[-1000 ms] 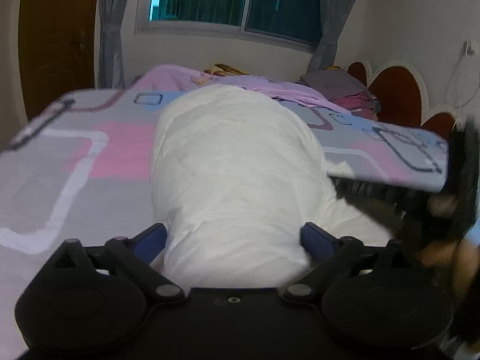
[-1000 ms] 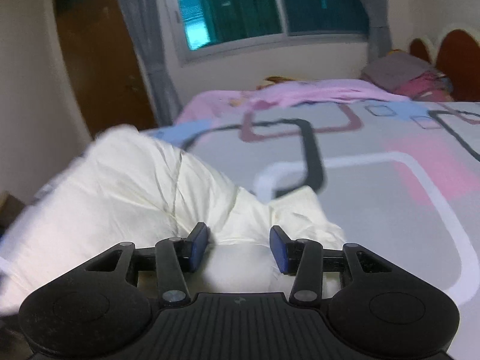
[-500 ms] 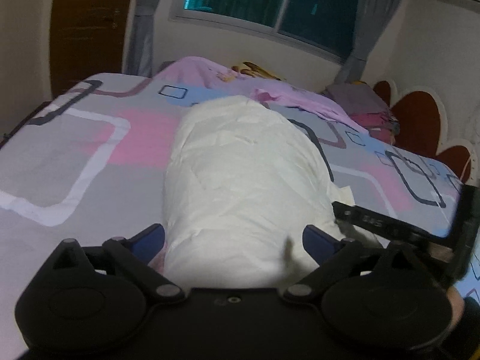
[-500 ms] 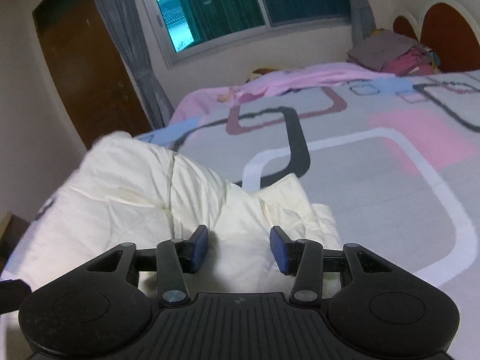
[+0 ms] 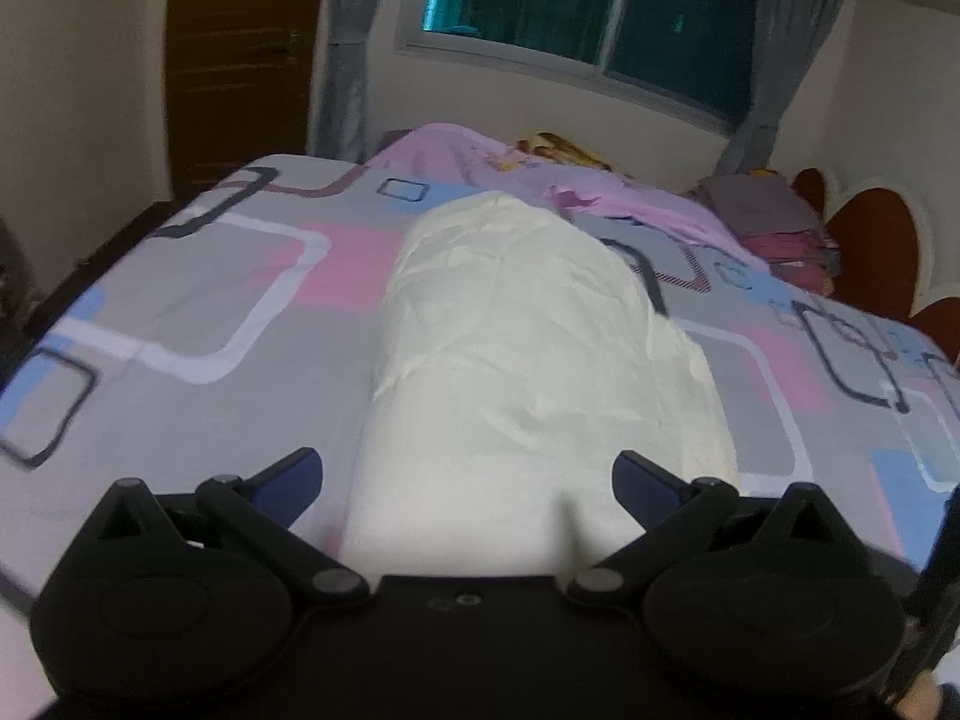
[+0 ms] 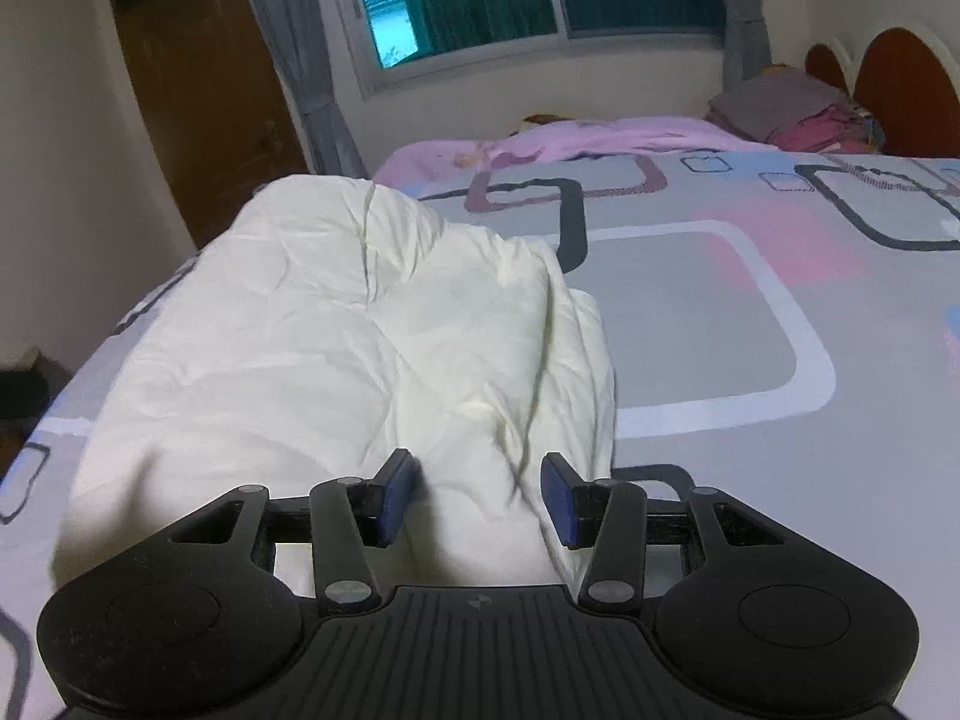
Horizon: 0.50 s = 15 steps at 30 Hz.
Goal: Fold large clothes
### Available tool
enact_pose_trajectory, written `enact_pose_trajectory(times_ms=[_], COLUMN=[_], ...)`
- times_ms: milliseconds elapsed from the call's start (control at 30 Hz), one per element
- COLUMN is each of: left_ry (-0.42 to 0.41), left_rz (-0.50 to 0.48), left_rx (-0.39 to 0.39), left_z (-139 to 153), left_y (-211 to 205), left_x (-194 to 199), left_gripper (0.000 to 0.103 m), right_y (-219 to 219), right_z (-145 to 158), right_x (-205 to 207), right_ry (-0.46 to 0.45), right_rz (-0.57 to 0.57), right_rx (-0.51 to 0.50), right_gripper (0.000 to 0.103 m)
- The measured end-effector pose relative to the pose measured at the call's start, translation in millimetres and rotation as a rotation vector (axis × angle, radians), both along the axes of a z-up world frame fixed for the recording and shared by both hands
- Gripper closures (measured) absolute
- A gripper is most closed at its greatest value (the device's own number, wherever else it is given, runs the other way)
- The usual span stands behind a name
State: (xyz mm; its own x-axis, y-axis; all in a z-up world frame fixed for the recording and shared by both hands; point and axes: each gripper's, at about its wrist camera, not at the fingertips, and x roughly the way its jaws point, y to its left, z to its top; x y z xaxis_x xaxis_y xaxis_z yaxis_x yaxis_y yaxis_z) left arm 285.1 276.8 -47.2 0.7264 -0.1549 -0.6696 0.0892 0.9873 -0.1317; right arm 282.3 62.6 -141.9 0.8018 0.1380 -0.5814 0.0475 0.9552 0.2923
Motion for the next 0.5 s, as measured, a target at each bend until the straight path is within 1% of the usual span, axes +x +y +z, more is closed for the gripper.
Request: enact_pose_trajectory(times_ms=[67, 133, 167, 267, 367, 433, 500], left_ry=[0.018, 0.011, -0.002, -0.035, -0.08, -0.095, -0.094], left_rz=[0.027, 0.04, 0.045, 0.061, 0.072, 0.078, 0.093], left_rx=[0.045, 0.077, 0.089, 0.092, 0.105, 0.093, 0.088], left_z=[5.2, 10.4, 13.5, 24.1, 37.2, 46.4, 55.0], left_y=[-4.5, -7.1, -8.3, -10.1, -12.8, -12.1, -13.7], left_x=[-15.3, -32.7, -43.6, -77.1, -112.5, -134.3, -151.7], left_gripper=[0.0, 0.0, 0.0, 0.0, 0.0, 0.0, 0.0], right_y=[-4.8, -7.7, -9.1, -11.3, -15.3, -17.6, -18.6], right_z=[13.9, 26.7, 34.0, 57.1, 77.7, 91.0, 103.2], right_x=[-17.7, -39.7, -54.3, -94.9, -135.8, -164.4, -190.0], right_ry=[-0.027, -0.035, -0.052, -0.085, -0.109, -0.13, -0.157], right_rz=[0.018, 0.043, 0.056, 0.109, 0.126, 0.127, 0.128], right_rx=[0.024, 0.048, 0.061, 0.068, 0.068, 0.067, 0.055], right_gripper=[0.056, 0.031, 0.015, 0.014, 0.013, 0.011, 0.004])
